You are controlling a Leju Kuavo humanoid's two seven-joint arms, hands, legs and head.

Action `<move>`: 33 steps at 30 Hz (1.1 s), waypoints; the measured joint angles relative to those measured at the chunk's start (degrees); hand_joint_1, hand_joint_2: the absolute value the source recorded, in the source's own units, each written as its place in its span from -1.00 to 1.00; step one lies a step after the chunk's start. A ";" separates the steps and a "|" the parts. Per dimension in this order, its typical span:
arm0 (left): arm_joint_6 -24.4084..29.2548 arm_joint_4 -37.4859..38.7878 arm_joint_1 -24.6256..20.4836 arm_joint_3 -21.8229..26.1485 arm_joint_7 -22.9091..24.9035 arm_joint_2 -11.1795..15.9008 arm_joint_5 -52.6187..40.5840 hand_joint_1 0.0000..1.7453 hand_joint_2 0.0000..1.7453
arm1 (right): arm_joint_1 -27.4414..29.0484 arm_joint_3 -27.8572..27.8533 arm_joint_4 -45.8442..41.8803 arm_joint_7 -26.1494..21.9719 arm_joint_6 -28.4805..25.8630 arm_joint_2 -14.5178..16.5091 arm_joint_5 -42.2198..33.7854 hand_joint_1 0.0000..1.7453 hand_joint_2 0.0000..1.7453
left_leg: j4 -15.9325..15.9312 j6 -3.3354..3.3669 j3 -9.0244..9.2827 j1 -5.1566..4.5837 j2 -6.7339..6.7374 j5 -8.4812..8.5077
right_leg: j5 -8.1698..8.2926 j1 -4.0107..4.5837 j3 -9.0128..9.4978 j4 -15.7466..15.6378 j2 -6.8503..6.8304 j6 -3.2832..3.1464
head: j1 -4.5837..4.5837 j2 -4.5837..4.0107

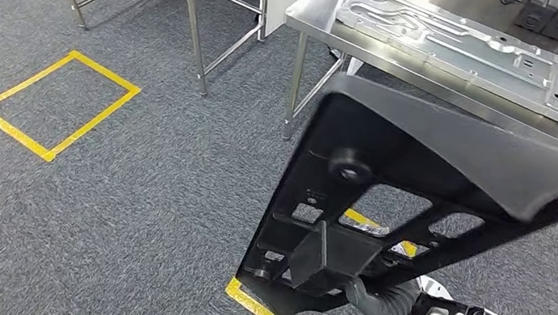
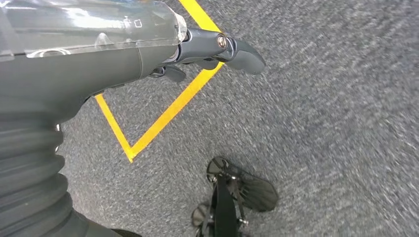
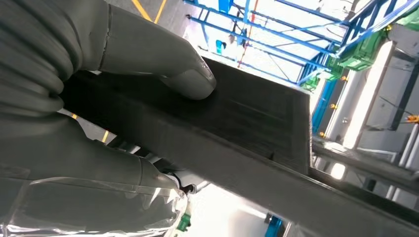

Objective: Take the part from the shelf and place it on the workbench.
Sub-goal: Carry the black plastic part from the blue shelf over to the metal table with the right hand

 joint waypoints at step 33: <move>-0.29 0.00 -0.15 0.99 -1.14 -1.01 -0.87 -1.00 1.00 | 19.17 -3.57 -10.85 0.00 -3.52 2.59 5.32 1.00 1.00 | 0.08 -0.48 1.20 -0.64 1.58 -1.36 | -0.04 0.49 2.30 -3.63 -1.32 -0.67 | 0.01 0.00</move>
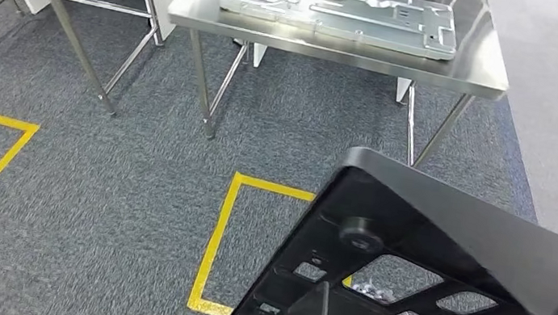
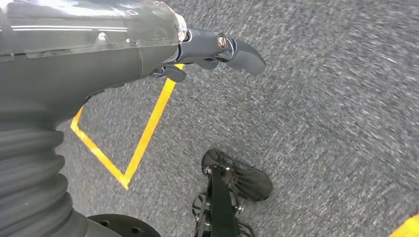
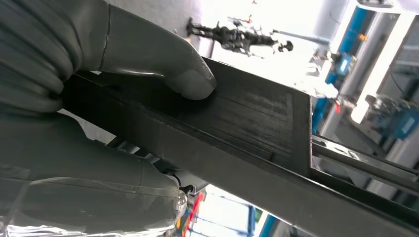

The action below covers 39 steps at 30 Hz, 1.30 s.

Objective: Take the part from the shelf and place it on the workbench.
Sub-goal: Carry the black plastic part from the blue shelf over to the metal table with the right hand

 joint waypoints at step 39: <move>-1.97 0.02 0.95 0.00 -2.76 0.56 0.04 -1.00 1.00 | 3.26 -3.75 -5.29 0.00 0.58 -1.54 -1.08 1.00 1.00 | 16.70 -0.73 -5.66 0.43 -4.81 -8.98 | -1.18 0.51 1.74 -0.38 4.08 -2.64 | -0.03 0.00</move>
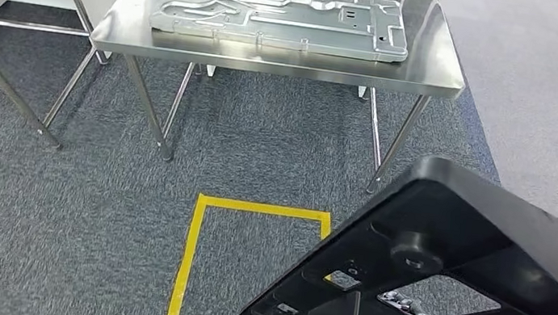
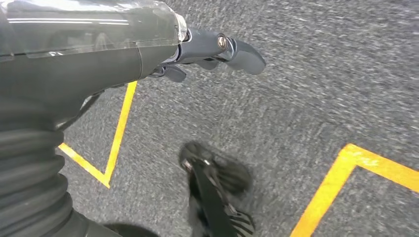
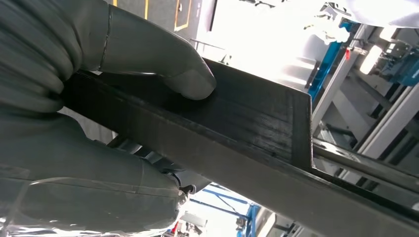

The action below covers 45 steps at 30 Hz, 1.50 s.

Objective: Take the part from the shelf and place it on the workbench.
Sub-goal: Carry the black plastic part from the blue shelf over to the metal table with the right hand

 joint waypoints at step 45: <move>-0.42 0.04 -0.08 0.33 -0.93 0.83 -0.13 -1.00 1.00 | 0.64 -1.23 -0.64 0.00 -0.74 0.24 0.54 1.00 1.00 | -16.20 3.57 5.38 -0.97 -0.62 9.57 | -7.76 -0.61 -3.78 13.50 -0.22 3.44 | 0.03 0.00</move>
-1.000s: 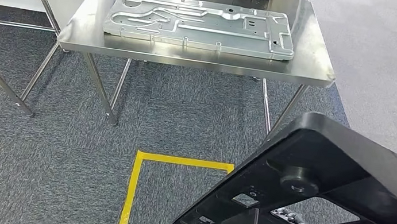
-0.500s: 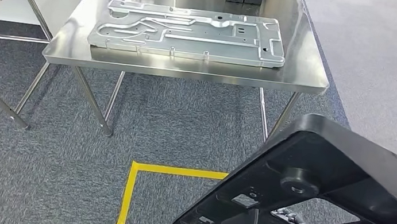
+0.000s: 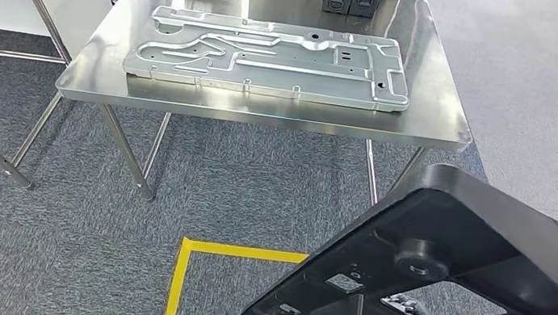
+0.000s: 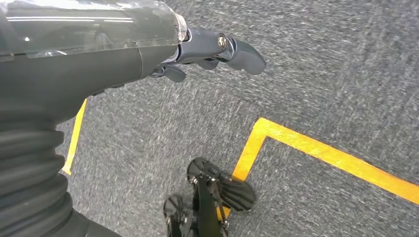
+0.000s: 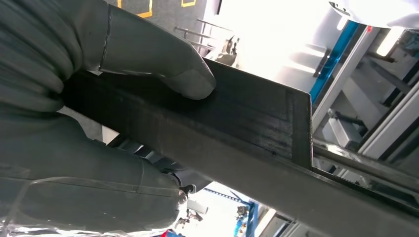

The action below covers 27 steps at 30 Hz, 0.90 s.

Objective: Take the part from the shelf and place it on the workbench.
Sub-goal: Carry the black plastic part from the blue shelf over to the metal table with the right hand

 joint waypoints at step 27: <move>-1.67 0.01 0.05 0.00 -0.15 0.08 -0.91 -1.00 1.00 | -10.17 3.10 6.11 0.00 -1.21 3.55 1.28 1.00 1.00 | 1.43 -0.87 -4.84 -0.22 -0.27 3.35 | 3.98 0.35 7.54 -9.60 -0.10 -0.94 | 0.10 0.00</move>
